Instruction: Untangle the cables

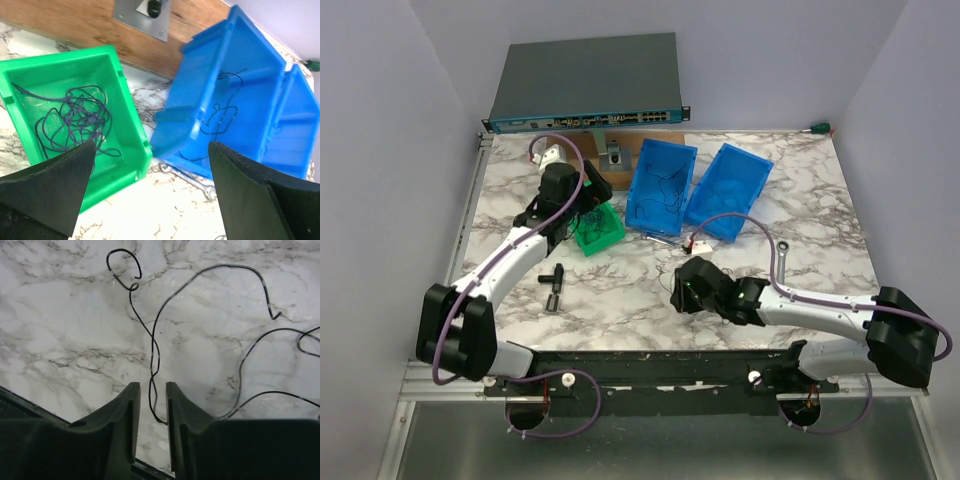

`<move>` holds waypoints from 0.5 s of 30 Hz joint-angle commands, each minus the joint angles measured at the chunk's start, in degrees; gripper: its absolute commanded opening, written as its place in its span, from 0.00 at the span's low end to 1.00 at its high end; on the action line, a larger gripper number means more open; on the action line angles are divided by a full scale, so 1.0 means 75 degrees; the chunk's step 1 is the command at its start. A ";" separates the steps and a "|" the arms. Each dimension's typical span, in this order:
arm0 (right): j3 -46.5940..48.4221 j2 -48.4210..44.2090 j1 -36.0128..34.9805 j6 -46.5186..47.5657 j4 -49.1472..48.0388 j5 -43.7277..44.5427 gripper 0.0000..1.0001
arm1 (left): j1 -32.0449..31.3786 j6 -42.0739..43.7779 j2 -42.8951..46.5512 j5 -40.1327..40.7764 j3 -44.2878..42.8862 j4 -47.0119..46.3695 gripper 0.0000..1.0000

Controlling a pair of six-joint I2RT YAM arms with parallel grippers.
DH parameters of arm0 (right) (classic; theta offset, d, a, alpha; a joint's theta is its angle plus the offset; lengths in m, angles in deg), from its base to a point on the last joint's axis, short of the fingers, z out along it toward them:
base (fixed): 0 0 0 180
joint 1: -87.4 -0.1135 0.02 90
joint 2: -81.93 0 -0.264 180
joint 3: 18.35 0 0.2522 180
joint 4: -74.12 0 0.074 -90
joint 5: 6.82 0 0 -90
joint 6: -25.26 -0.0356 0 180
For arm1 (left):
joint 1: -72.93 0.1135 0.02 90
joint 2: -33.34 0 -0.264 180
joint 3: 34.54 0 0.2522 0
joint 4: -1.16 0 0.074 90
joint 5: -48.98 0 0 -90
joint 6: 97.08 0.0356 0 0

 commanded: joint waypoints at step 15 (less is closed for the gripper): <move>0.1657 -0.0745 0.1422 -0.1974 0.3423 0.0889 1.00 | -0.1998 0.0898 0.4357 0.1176 0.2665 0.0910 0.98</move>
